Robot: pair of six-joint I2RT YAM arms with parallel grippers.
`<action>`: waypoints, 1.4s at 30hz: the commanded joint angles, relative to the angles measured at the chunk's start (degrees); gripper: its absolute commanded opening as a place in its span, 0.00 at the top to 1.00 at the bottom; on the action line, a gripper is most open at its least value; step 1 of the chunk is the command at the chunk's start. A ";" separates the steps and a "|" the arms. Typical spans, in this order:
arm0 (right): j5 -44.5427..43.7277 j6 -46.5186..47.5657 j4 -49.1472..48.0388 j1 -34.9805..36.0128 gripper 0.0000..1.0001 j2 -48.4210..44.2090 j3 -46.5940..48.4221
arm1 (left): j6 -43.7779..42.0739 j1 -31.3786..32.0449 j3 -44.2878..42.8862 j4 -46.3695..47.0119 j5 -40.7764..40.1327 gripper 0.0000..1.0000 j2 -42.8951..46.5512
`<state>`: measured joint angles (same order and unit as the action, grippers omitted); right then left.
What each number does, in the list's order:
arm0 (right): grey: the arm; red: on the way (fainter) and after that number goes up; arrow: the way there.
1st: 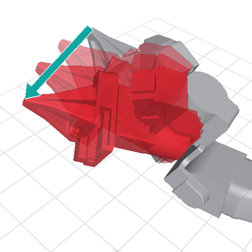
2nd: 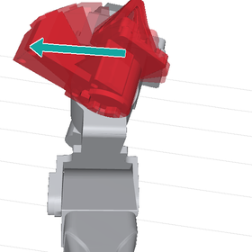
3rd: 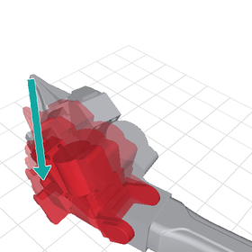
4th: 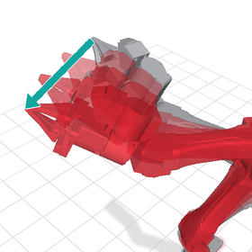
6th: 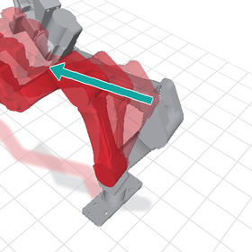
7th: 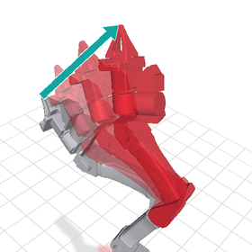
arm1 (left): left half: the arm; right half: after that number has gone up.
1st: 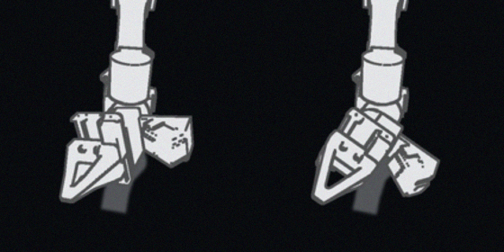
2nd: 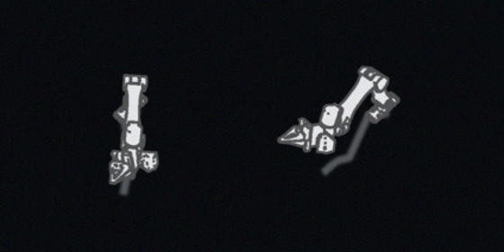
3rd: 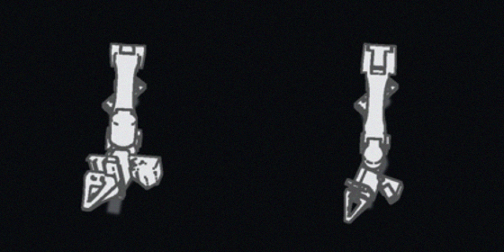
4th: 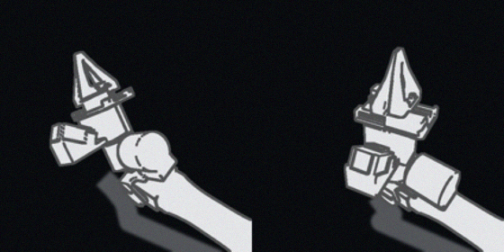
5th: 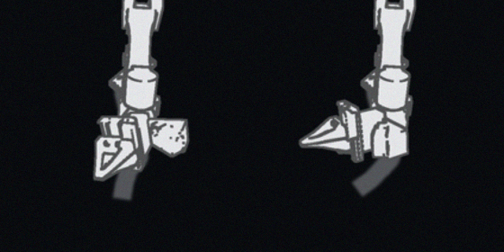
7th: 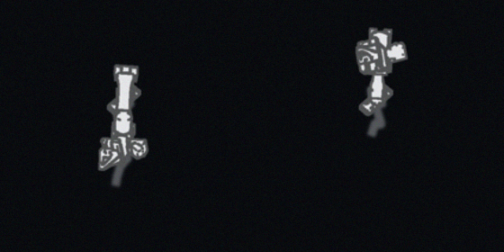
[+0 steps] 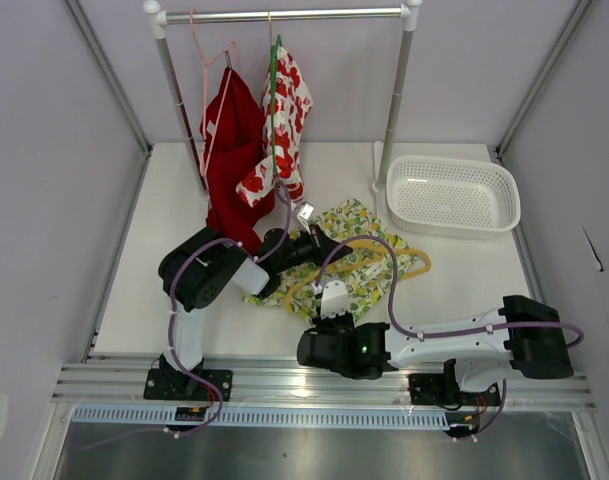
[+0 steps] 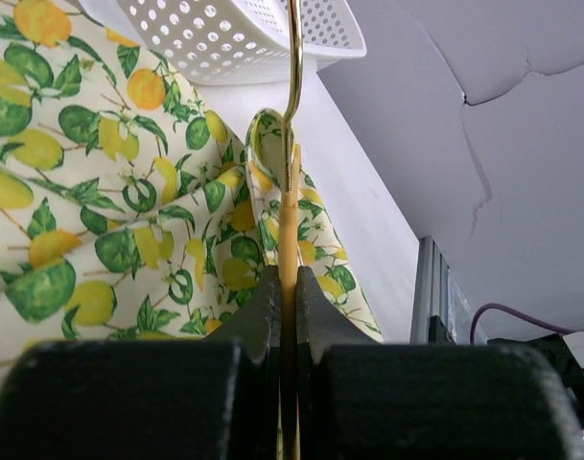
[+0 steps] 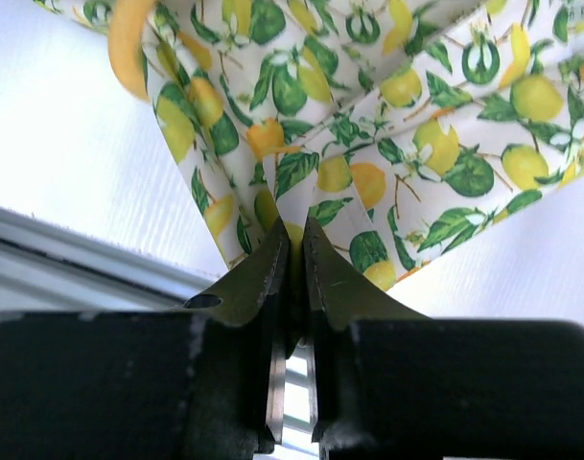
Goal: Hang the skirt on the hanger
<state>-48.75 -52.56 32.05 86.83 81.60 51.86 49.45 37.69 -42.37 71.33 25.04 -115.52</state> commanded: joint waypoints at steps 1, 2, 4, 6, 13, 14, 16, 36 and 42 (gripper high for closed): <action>-3.02 -11.05 7.04 3.51 0.90 -1.71 -0.70 | -3.22 -0.78 -2.72 14.81 -2.89 1.00 -0.40; -2.93 -12.38 8.02 3.96 0.91 -1.54 -0.88 | -3.22 -0.78 -2.81 14.63 -2.80 1.00 -0.49; -1.97 -14.41 9.17 4.93 0.91 -1.88 -1.84 | -3.13 -0.87 -3.16 14.54 -2.28 1.00 -0.84; -1.00 -15.12 7.34 5.98 0.87 -2.67 -3.42 | -3.13 -1.04 -2.64 14.71 -1.75 1.00 -1.02; 4.80 -10.64 -2.68 6.60 0.85 -6.71 -9.14 | -4.01 -1.92 -0.35 14.45 -1.31 1.00 0.21; 5.59 -10.46 -3.22 6.60 0.79 -7.24 -9.75 | -3.84 -2.01 -0.08 14.71 -1.05 1.00 0.39; 5.86 -9.50 -3.23 6.60 0.74 -8.82 -9.67 | -3.92 -2.18 0.44 15.15 -0.87 1.00 0.91; 11.56 5.87 2.24 -27.64 0.34 -25.98 -5.19 | 0.03 -2.62 2.73 20.43 4.50 1.00 1.09; 20.02 15.10 -4.98 -44.72 0.41 -18.77 -4.92 | 0.65 -2.62 2.73 20.43 3.09 1.00 1.35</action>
<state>-33.26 -44.42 30.68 45.21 60.07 45.78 50.52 35.44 -40.25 71.44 27.73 -116.25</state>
